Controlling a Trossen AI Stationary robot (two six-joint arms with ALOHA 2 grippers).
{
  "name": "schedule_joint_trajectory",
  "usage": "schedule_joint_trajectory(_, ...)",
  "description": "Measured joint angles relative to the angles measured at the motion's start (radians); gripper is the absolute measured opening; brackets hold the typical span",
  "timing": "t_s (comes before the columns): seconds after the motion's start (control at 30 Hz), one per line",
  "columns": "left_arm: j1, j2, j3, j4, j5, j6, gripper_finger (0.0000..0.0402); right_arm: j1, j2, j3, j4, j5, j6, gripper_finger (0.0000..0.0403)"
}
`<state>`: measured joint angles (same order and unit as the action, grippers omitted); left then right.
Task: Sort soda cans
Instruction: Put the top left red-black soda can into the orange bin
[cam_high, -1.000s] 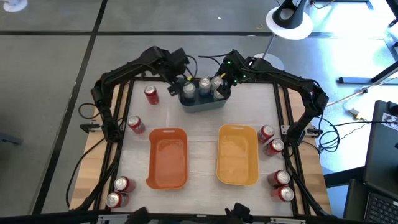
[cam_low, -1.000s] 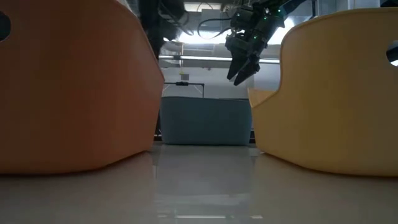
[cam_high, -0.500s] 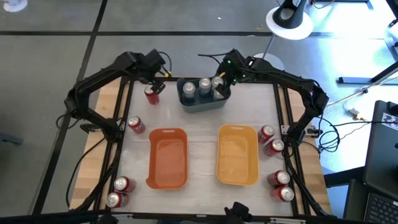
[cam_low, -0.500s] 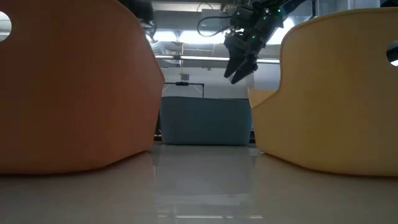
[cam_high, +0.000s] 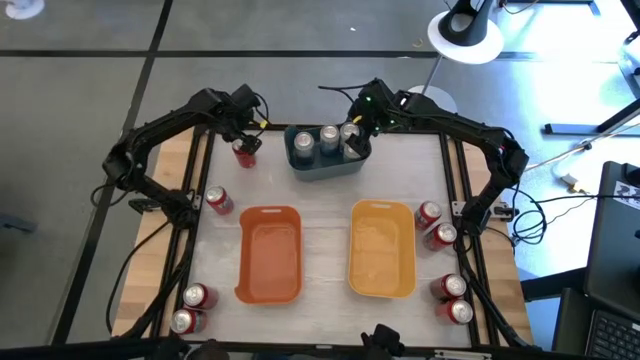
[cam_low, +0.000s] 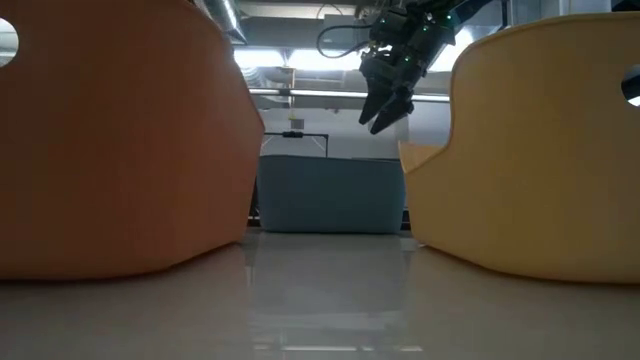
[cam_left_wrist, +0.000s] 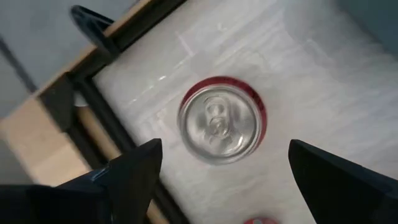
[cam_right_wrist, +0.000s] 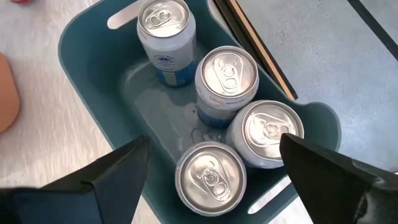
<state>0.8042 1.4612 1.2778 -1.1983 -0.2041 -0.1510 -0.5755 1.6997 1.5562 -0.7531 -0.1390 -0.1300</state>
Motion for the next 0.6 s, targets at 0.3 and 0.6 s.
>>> schedule_joint_trajectory(0.3, 0.037, 0.0, -0.063, 0.099, 0.023, 0.023, 0.0335, 0.0, 0.0, 0.0, -0.004, 0.0, 0.003, 0.0356)
schedule_joint_trajectory(0.6, 0.057, 0.0, -0.15, 0.198, 0.049, 0.02, 0.0335, 0.0, 0.0, 0.0, -0.003, 0.0, 0.003, 0.0356)
